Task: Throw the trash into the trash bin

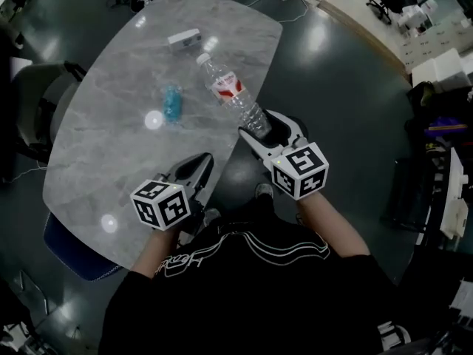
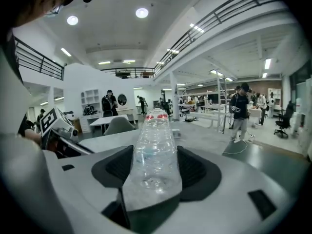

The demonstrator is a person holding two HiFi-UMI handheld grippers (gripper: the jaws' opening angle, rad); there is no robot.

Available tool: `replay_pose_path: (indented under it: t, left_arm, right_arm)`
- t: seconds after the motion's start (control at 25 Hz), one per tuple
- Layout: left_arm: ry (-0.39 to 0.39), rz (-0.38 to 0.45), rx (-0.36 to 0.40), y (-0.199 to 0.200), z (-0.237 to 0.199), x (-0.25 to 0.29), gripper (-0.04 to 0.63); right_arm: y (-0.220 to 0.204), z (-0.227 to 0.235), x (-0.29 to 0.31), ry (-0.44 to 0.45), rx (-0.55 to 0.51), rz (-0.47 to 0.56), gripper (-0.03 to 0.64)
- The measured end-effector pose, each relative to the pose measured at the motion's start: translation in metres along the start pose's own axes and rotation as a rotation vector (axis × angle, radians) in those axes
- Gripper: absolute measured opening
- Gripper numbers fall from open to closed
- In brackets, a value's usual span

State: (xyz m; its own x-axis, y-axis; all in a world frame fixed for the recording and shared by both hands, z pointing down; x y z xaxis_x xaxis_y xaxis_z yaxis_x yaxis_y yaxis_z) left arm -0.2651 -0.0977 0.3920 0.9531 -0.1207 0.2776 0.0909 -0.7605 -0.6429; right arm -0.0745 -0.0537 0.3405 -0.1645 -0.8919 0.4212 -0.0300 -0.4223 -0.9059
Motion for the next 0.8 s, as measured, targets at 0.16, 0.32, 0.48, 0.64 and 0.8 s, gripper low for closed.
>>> replay_pose_path:
  t: [0.16, 0.32, 0.48, 0.64, 0.8]
  left_arm:
    - [-0.017, -0.053, 0.013, -0.001, 0.007, 0.052, 0.011]
    - [-0.017, -0.104, 0.010, -0.011, 0.030, 0.115, 0.011]
    - [-0.015, -0.172, 0.024, -0.022, 0.062, 0.199, 0.011]
    - [-0.042, -0.198, 0.023, -0.024, 0.064, 0.246, 0.011]
    - [-0.090, -0.242, 0.041, -0.049, 0.104, 0.317, 0.011]
  right_arm:
    - [-0.017, 0.047, -0.019, -0.047, 0.024, -0.003, 0.307]
    - [-0.038, 0.111, -0.046, -0.084, 0.067, -0.001, 0.307]
    - [-0.066, 0.188, -0.076, -0.110, 0.113, -0.016, 0.307]
    - [-0.090, 0.230, -0.078, -0.143, 0.143, -0.049, 0.307]
    - [-0.151, 0.299, -0.117, -0.184, 0.219, -0.125, 0.307]
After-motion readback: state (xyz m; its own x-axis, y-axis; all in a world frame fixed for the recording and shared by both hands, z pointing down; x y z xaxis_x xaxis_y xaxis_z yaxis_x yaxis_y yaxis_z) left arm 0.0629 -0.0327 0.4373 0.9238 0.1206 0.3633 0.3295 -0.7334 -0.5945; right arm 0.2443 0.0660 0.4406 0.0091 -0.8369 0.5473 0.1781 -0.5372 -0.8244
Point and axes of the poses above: the fingertips, and each gripper's own axes: x forward along the fingers, z to its right, y out of its top, the point moved 7 cm from there along -x, backward along the fingers, and after that the axes turned 2 degrees about -x, right-handed, at the moved point
